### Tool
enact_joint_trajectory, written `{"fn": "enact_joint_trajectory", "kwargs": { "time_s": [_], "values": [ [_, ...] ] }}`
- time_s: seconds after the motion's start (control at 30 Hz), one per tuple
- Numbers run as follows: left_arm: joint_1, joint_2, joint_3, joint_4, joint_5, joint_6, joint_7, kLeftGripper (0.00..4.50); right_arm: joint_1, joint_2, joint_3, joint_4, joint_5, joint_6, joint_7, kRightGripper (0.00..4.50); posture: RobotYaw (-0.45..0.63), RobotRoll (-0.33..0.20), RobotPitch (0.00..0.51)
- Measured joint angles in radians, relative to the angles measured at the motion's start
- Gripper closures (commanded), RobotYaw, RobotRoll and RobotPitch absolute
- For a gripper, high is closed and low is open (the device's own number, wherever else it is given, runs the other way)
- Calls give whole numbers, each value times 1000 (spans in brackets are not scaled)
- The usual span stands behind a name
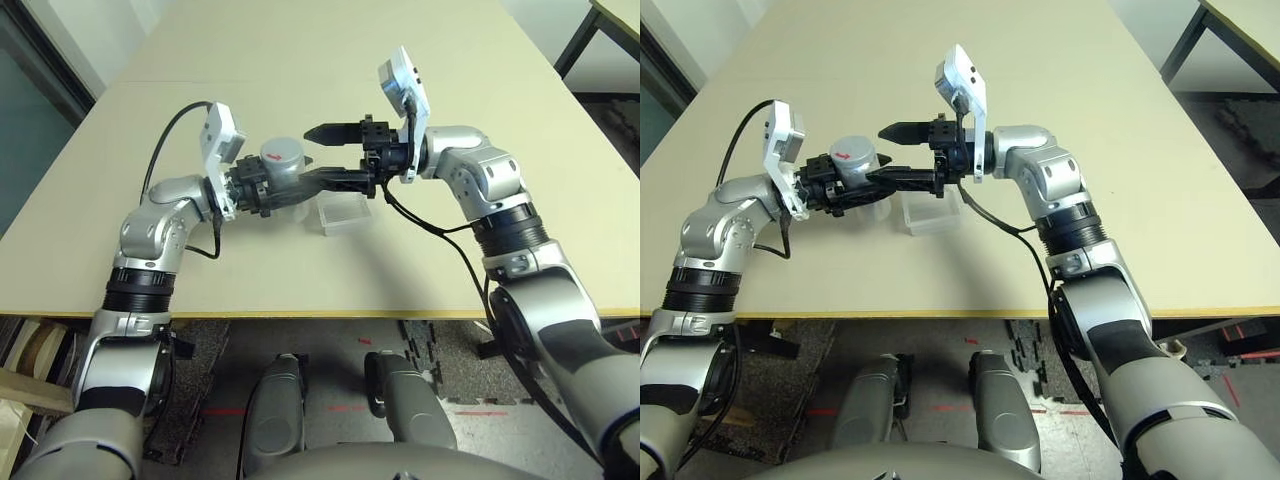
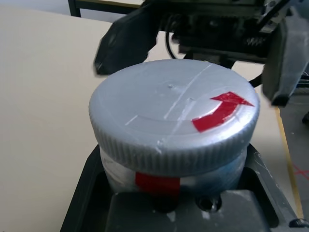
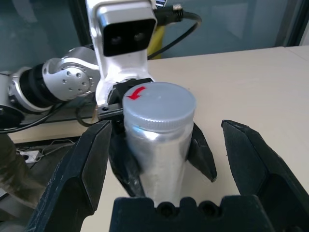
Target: Pour the medicine from the bottle into the box.
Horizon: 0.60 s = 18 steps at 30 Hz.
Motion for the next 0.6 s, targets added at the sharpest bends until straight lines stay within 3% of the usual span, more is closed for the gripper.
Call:
{"fn": "enact_joint_trajectory", "kwargs": {
  "time_s": [0.6],
  "values": [
    [-108,-51,-32,118,39,-66,-53,1786,-67,-1,-21,102,-18,-40,15,0,-90,0,139]
  ]
}}
